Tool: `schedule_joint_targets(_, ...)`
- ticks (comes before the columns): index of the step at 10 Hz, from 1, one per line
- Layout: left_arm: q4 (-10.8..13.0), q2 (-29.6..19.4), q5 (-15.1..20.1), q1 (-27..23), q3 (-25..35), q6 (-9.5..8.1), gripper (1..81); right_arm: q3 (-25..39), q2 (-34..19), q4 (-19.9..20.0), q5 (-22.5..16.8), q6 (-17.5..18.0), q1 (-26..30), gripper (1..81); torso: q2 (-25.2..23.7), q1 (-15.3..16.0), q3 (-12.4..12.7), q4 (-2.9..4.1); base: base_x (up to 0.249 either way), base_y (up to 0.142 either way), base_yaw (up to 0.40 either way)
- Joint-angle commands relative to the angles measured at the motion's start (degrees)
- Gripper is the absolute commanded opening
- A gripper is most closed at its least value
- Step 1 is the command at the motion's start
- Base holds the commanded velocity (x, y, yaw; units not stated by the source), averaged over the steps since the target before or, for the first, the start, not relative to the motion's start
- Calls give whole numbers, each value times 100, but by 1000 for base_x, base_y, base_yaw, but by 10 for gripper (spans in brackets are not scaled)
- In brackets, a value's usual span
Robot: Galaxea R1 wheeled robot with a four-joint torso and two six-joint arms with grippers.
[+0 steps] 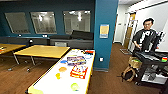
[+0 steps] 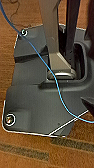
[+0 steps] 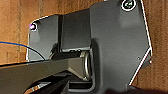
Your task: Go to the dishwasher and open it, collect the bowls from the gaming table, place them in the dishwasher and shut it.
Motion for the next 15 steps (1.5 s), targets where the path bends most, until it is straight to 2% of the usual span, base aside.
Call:
schedule_joint_targets(1,8,-28,303,-182,16,29,811,21,24,7,-323,-26,257,811,0,2,0,0,0,223,0)
schedule_joint_targets(5,16,-28,303,-182,24,29,811,12,24,-46,-332,-104,249,811,0,0,0,0,0,201,0)
schedule_joint_targets(15,16,-10,294,-181,24,29,811,-31,41,-116,-332,-201,249,811,0,-2,0,0,0,142,0)
